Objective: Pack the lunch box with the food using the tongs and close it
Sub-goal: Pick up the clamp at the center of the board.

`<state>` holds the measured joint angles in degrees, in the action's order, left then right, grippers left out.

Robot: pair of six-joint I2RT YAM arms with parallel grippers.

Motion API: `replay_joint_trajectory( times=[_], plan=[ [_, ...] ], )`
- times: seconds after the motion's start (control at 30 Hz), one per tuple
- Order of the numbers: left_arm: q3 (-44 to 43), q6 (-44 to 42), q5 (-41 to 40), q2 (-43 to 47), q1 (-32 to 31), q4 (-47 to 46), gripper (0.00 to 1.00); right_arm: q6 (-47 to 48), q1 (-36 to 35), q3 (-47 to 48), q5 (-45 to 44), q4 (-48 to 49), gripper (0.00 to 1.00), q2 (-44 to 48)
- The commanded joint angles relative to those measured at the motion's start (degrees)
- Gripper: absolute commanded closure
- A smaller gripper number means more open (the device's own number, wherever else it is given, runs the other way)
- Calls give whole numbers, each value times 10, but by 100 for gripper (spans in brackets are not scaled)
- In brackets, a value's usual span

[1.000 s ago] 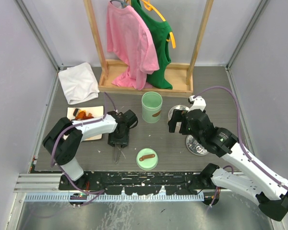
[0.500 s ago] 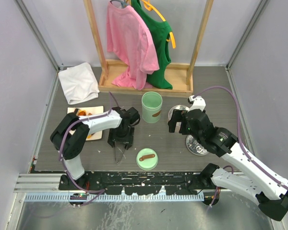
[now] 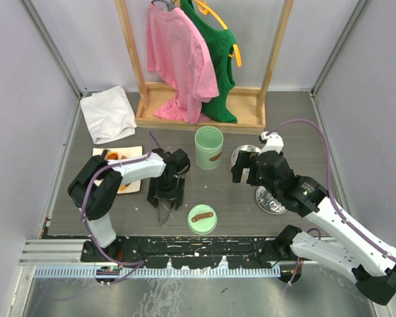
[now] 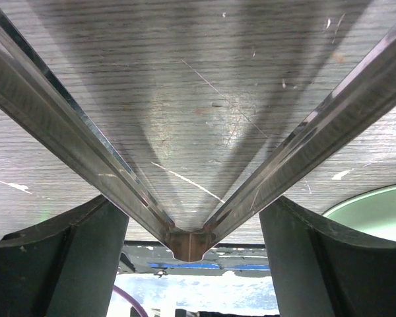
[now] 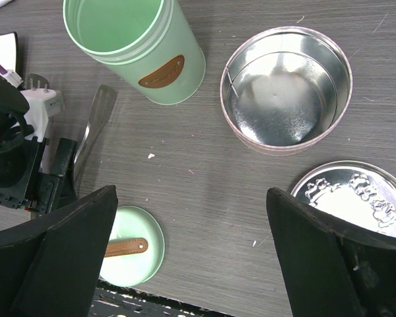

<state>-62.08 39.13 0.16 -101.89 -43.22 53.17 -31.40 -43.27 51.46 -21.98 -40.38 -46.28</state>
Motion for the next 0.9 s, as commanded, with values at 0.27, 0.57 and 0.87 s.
replay_joint_trajectory(
  times=[0.27, 0.57, 0.87],
  plan=[
    [16, -16, -33, -35, 32, -44, 16, -1, 2, 4, -10, 23, 0, 9],
    [8, -14, -21, -45, 37, -55, 15, -2, 2, 2, -11, 24, 0, 6],
    [-9, -27, -30, -37, 46, -47, 16, -2, 2, 0, -10, 28, 0, 3]
  ],
)
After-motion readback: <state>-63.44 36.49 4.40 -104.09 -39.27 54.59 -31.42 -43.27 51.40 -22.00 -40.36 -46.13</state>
